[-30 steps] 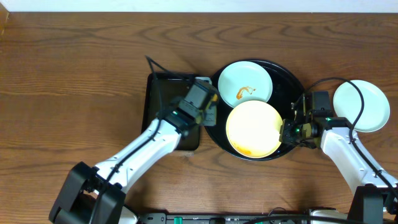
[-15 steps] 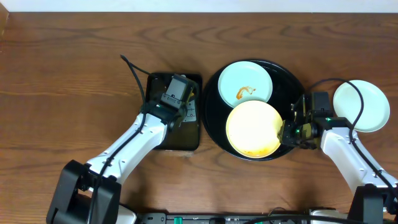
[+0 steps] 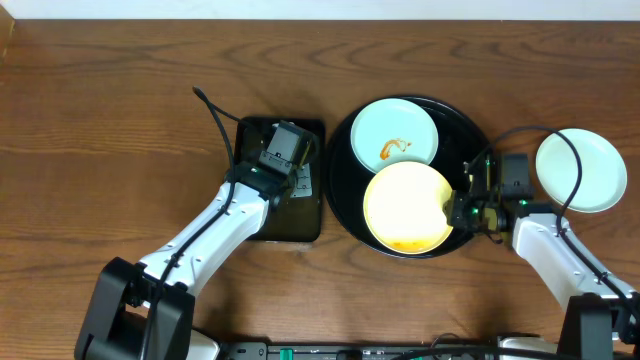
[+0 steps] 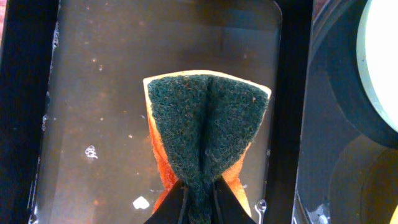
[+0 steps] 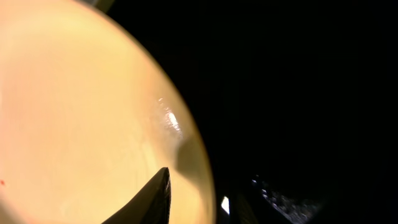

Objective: Clean dirty plates on tray and stack at the side

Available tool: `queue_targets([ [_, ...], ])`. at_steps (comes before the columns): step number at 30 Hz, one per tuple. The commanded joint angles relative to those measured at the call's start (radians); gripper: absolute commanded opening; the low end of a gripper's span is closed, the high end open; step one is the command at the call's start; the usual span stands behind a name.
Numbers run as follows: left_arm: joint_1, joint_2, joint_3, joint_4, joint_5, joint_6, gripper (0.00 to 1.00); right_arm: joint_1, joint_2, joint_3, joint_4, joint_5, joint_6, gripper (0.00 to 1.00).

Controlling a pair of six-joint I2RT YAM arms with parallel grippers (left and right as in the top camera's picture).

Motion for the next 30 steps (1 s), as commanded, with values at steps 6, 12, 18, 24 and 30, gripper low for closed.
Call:
queue_targets([
  [6, 0.005, -0.006, -0.006, -0.003, -0.028, 0.006, 0.12, 0.006, 0.005, -0.074, 0.106, -0.093, -0.042, 0.05],
  [12, 0.005, -0.005, -0.006, -0.003, -0.027, 0.006, 0.12, 0.006, 0.005, -0.073, 0.11, -0.093, -0.043, 0.01],
  [18, 0.005, -0.006, -0.006, -0.003, -0.027, 0.006, 0.12, 0.006, -0.022, -0.06, 0.099, -0.092, -0.043, 0.01],
  [24, 0.005, -0.006, -0.006, -0.003, -0.027, 0.006, 0.12, 0.006, -0.082, 0.064, -0.138, 0.017, -0.043, 0.01],
  [30, 0.005, -0.006, -0.006, -0.003, -0.027, 0.006, 0.12, 0.006, -0.087, 0.209, -0.349, 0.098, -0.053, 0.01],
])
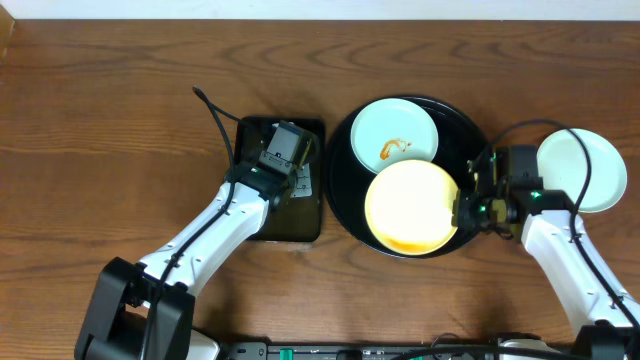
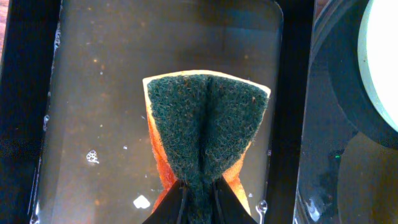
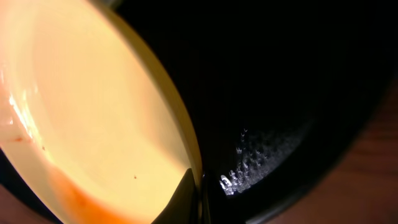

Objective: Clean dirty plates on tray and stack at the side
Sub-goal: 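Lift the yellow plate rim with the right gripper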

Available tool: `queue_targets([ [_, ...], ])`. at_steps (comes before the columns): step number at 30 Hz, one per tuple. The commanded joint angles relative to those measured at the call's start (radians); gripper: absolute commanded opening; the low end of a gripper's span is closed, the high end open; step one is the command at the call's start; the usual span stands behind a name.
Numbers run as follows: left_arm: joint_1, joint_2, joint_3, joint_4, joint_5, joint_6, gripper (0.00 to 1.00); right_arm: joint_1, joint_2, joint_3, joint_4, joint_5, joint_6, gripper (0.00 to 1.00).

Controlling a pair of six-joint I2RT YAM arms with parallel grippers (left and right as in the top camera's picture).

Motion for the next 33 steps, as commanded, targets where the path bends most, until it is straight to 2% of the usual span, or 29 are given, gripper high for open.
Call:
queue_targets([
  [1, 0.005, -0.005, -0.006, -0.003, -0.024, 0.006, 0.12, 0.006, -0.013, 0.068, -0.052, 0.05, -0.021, 0.01],
  [10, 0.005, -0.006, -0.006, -0.003, -0.024, 0.006, 0.12, 0.006, -0.013, 0.084, -0.187, 0.061, -0.036, 0.01],
  [19, 0.005, -0.006, -0.006, -0.003, -0.024, 0.006, 0.12, 0.006, -0.014, 0.15, -0.171, 0.189, -0.035, 0.01],
  [27, 0.005, -0.006, -0.006, -0.003, -0.024, 0.006, 0.12, 0.006, -0.015, 0.223, -0.214, 0.196, -0.035, 0.01],
  [33, 0.005, -0.006, -0.006, -0.003, -0.024, 0.006, 0.12, 0.006, -0.016, 0.225, -0.244, 0.323, -0.027, 0.01],
])
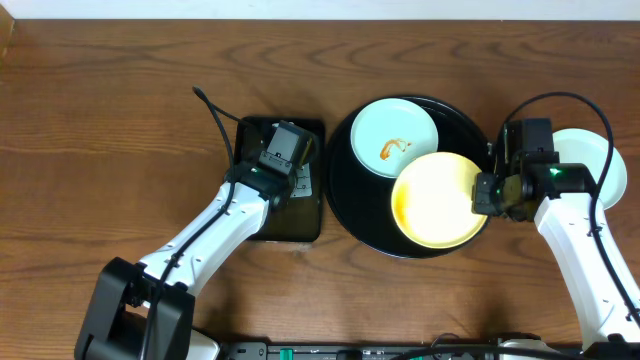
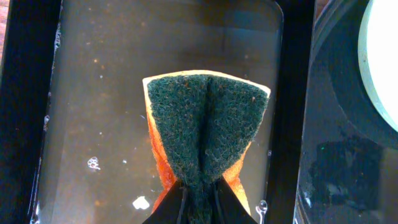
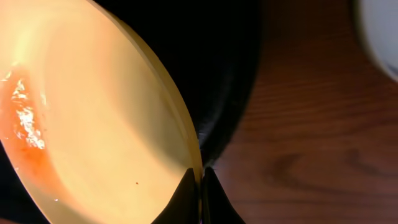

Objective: Clean dirty plates on tray and stack at the side
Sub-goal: 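Lift the yellow plate rim with the right gripper, then carry the yellow plate right and stack it on the pale blue plate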

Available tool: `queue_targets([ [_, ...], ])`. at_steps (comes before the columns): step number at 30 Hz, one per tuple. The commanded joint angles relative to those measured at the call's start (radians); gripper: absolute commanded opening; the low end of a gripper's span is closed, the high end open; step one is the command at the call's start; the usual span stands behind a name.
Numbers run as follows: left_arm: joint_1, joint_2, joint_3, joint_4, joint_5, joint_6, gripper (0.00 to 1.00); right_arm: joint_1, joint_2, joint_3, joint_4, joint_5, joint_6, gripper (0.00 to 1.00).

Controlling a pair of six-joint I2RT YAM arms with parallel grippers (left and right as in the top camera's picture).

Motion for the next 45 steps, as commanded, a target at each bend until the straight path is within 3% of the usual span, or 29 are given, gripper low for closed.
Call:
queue_targets([
  [1, 0.005, -0.006, -0.006, -0.003, -0.024, 0.006, 0.12, 0.006, -0.016, 0.019, -0.002, 0.094, -0.004, 0.01],
  [12, 0.005, -0.005, -0.006, -0.003, -0.024, 0.006, 0.12, 0.053, -0.021, 0.154, -0.008, 0.27, -0.066, 0.01],
  [25, 0.005, -0.006, -0.006, -0.002, -0.024, 0.006, 0.13, 0.428, -0.021, 0.169, 0.068, 0.916, -0.144, 0.01],
  [34, 0.005, -0.006, -0.006, -0.002, -0.024, 0.006, 0.12, 0.59, -0.021, 0.169, 0.188, 1.141, -0.251, 0.01],
  [45, 0.005, -0.006, -0.006, -0.002, -0.024, 0.006, 0.13, 0.586, -0.021, 0.169, 0.214, 1.061, -0.232, 0.01],
])
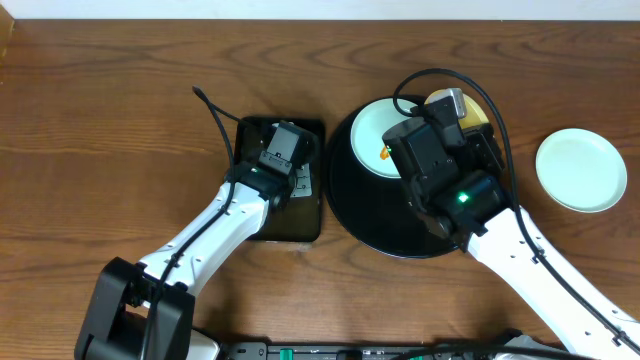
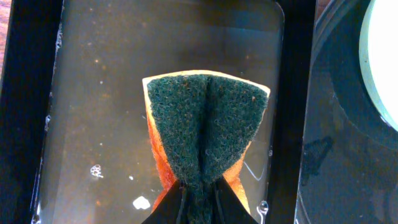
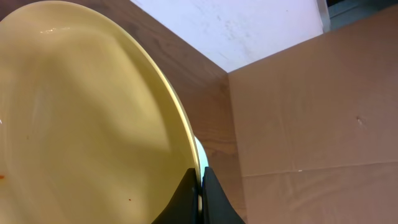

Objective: Clean dirty plates on tray and stack at the side
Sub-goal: 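Carry the yellow plate right and stack it on the pale blue plate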

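Observation:
My left gripper point(image 2: 200, 194) is shut on a folded sponge point(image 2: 205, 130), green scouring side up with orange beneath, held over the water in the black basin point(image 1: 255, 225). Pinched by its rim in my shut right gripper point(image 3: 201, 180) is the yellow plate point(image 3: 87, 124). It is raised and tipped on edge above the back of the round black tray point(image 1: 375, 225). In the overhead view only a sliver of the yellow plate point(image 1: 474, 110) shows behind the arm. A pale green plate point(image 1: 368, 135) with an orange smear lies on the tray, partly covered by the right arm.
A clean pale plate point(image 1: 581, 170) sits on the wooden table right of the tray. The basin stands directly left of the tray. The right wrist view shows a cardboard box point(image 3: 311, 106) and a white wall beyond the table.
My right gripper has gone from the tray's right edge to high over the tray's back, and the yellow plate it holds is now tipped steeply on edge. The left gripper and sponge are unchanged.
The yellow plate lay on the tray's front with my right gripper at its right rim. Then the gripper was shut on that rim. Later the plate hung shifted over the tray's right edge, and now it is lifted and tilted. The left gripper held the sponge over the basin throughout.

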Available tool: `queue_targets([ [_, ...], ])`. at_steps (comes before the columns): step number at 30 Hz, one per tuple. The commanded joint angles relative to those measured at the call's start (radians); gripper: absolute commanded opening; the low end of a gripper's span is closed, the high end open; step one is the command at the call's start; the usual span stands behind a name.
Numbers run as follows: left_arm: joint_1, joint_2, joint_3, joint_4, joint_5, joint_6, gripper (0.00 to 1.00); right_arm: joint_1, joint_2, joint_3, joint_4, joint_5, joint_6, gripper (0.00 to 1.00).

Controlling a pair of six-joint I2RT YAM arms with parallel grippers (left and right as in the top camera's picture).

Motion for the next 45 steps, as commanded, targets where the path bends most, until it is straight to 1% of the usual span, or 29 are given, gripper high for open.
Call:
queue_targets([
  [1, 0.005, -0.006, -0.006, -0.002, -0.02, 0.006, 0.13, -0.004, -0.015, 0.019, 0.003, -0.011, 0.027, 0.01],
  [4, 0.005, -0.006, -0.006, -0.002, -0.02, 0.006, 0.12, -0.039, -0.013, 0.018, 0.002, -0.029, 0.082, 0.01],
  [6, 0.005, -0.006, -0.006, -0.002, -0.02, 0.006, 0.12, -0.078, -0.013, 0.018, -0.007, -0.082, 0.14, 0.01],
  [9, 0.005, -0.006, -0.006, -0.002, -0.02, 0.006, 0.12, -0.164, -0.013, 0.018, -0.037, -0.224, 0.257, 0.01],
  [11, 0.005, -0.006, -0.006, -0.002, -0.02, 0.006, 0.13, -0.238, -0.013, 0.017, -0.054, -0.326, 0.328, 0.01],
  [12, 0.005, -0.006, -0.006, -0.002, -0.02, 0.006, 0.12, -0.299, -0.013, 0.017, -0.064, -0.39, 0.373, 0.01],
  [14, 0.005, -0.006, -0.006, -0.002, -0.02, 0.006, 0.13, -0.374, -0.013, 0.017, -0.072, -0.451, 0.415, 0.01],
  [19, 0.005, -0.006, -0.006, -0.002, -0.02, 0.006, 0.13, -0.562, -0.013, 0.017, -0.084, -0.536, 0.517, 0.01],
  [24, 0.005, -0.006, -0.006, -0.002, -0.02, 0.006, 0.13, -0.738, -0.006, 0.017, -0.074, -0.559, 0.627, 0.01],
  [31, 0.005, -0.006, -0.006, -0.002, -0.02, 0.006, 0.12, -0.976, 0.053, 0.017, 0.021, -0.669, 0.658, 0.01],
  [35, 0.005, -0.006, -0.006, -0.002, -0.02, 0.006, 0.13, -1.08, 0.114, 0.017, 0.085, -0.763, 0.657, 0.01],
  [39, 0.005, -0.006, -0.006, -0.002, -0.02, 0.006, 0.12, -1.156, 0.192, 0.017, 0.136, -0.851, 0.655, 0.01],
  [41, 0.005, -0.005, -0.006, -0.002, -0.02, 0.006, 0.12, -1.181, 0.236, 0.017, 0.167, -0.89, 0.628, 0.01],
  [45, 0.005, -0.006, -0.006, -0.002, -0.02, 0.006, 0.12, -1.21, 0.31, 0.017, 0.18, -0.9, 0.619, 0.01],
])
